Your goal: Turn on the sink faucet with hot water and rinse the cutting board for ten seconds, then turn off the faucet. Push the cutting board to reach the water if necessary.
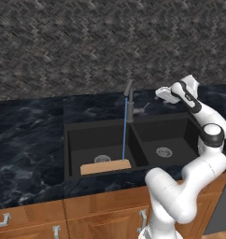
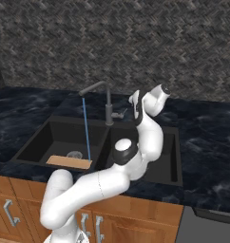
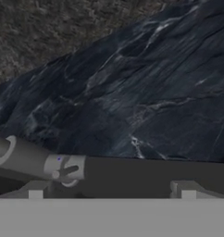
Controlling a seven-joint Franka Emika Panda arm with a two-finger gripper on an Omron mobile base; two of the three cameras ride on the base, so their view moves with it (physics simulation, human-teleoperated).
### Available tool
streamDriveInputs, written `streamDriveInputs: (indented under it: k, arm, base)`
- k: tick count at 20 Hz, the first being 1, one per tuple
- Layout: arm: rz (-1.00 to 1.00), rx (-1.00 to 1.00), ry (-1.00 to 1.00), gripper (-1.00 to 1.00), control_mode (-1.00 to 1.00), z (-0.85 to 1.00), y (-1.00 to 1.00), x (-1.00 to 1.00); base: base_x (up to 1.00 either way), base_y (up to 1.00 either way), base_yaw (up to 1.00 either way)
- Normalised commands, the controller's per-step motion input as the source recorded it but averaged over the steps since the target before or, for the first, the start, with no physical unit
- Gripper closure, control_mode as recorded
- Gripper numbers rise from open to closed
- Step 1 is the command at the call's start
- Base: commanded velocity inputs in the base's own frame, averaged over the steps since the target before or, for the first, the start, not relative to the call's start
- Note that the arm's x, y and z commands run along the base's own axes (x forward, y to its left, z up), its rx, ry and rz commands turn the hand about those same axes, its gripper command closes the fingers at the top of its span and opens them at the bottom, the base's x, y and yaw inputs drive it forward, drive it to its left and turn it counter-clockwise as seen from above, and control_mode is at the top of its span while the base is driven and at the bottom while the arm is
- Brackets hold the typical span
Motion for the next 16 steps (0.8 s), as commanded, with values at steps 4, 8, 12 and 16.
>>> streamDriveInputs:
  k: [4,8,12,16]
  arm:
    - [0.0,0.0,0.01,-1.0,-1.0,-0.02,0.04,0.14]
    - [0.0,0.0,0.04,-1.0,-1.0,0.0,0.15,0.1]
    - [0.0,0.0,0.02,-1.0,-1.0,-0.03,0.2,0.09]
    - [0.0,0.0,0.02,-1.0,-1.0,-0.04,0.17,0.11]
  base:
    - [0.0,0.0,0.0]
    - [0.0,0.0,0.0]
    - [0.0,0.0,0.0]
    - [0.0,0.0,0.0]
